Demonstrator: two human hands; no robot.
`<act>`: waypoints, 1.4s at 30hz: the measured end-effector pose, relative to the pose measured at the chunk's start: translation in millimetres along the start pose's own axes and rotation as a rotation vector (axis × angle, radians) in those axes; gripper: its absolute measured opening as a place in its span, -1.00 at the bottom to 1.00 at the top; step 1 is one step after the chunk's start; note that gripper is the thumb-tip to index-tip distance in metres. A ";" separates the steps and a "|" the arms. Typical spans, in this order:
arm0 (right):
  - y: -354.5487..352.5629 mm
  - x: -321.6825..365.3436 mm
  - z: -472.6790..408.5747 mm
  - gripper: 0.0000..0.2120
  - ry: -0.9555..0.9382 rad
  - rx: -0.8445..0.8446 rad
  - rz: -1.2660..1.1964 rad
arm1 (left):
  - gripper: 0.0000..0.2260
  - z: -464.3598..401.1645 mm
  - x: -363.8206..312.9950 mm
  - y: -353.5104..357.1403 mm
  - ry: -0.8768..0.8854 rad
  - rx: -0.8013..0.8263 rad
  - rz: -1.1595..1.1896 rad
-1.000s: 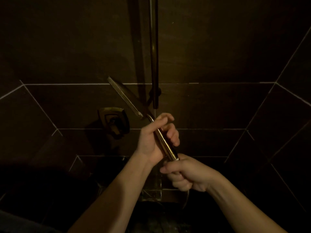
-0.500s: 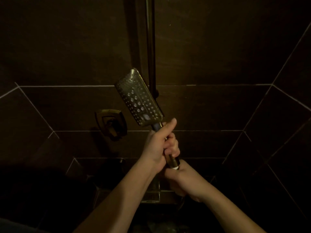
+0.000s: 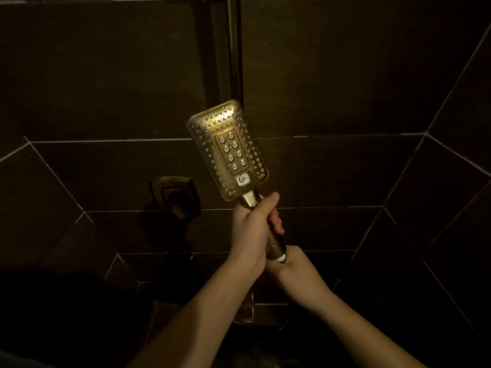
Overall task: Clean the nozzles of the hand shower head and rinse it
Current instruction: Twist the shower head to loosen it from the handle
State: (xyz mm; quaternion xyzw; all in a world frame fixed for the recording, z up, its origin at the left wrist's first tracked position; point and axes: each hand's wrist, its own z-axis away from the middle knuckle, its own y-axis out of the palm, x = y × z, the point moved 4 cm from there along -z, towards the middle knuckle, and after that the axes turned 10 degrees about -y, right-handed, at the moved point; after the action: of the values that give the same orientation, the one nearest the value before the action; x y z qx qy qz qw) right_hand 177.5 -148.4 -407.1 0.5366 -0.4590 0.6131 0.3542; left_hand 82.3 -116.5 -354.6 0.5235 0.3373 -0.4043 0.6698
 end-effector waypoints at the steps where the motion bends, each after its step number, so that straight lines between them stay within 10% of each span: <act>1: -1.1 3.4 -1.1 -0.92 -0.001 0.047 -0.050 | -0.88 -0.4 -3.4 -0.1 0.010 0.059 -0.009; 12: 10.8 18.1 6.2 -0.64 0.153 0.556 -0.544 | -0.70 -4.6 -33.3 18.0 -0.189 0.875 0.092; 22: -10.3 12.3 -4.0 -0.86 0.090 -0.007 -0.010 | -0.70 -18.9 -15.5 8.3 -0.150 -0.020 -0.012; 34: 8.4 38.5 -0.3 -0.64 0.061 0.459 -0.378 | -0.89 -16.7 -16.6 20.3 -0.321 0.615 0.386; 42: -3.4 27.3 -4.1 -0.71 0.103 0.239 -0.176 | -0.84 -27.6 -37.8 4.9 -0.247 0.598 0.344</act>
State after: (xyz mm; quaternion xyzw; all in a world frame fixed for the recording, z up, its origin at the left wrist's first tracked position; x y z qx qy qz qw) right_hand 174.6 -144.9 -379.7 0.5811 -0.3149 0.6567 0.3632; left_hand 69.1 -81.9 -325.7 0.6926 0.0279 -0.4263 0.5812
